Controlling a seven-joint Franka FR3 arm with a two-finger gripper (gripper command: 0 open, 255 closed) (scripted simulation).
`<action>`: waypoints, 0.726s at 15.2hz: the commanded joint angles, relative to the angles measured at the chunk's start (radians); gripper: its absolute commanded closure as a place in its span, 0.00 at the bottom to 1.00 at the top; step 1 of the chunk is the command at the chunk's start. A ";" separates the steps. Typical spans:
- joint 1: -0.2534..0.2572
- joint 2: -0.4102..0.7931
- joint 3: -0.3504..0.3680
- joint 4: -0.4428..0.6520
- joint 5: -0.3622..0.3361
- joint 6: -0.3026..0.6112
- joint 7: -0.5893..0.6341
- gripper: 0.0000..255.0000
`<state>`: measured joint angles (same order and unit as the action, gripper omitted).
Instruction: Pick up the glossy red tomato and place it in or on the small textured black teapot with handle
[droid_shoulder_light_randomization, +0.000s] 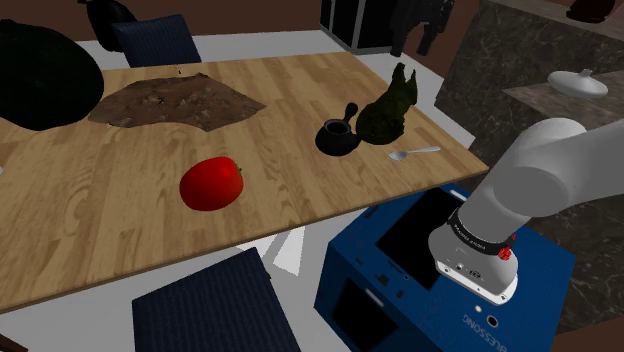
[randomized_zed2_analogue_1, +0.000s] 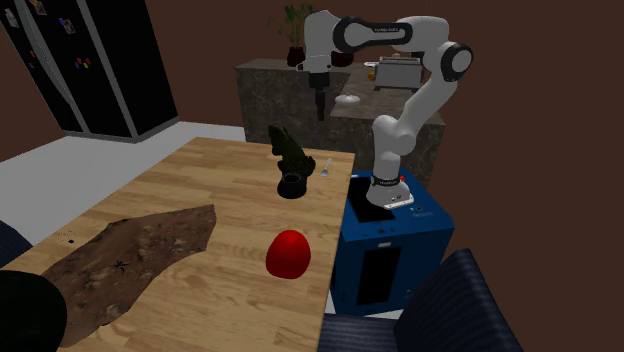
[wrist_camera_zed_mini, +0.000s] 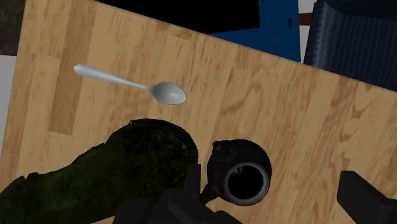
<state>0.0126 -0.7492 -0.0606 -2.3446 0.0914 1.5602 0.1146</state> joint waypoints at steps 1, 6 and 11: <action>0.000 0.000 0.000 0.000 0.000 0.000 0.000 0.00; 0.017 -0.062 -0.022 -0.209 0.147 0.203 0.023 0.00; 0.068 -0.080 -0.029 -0.390 0.326 0.432 0.018 0.00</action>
<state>0.0684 -0.8279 -0.0871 -2.7003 0.3768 1.9414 0.1363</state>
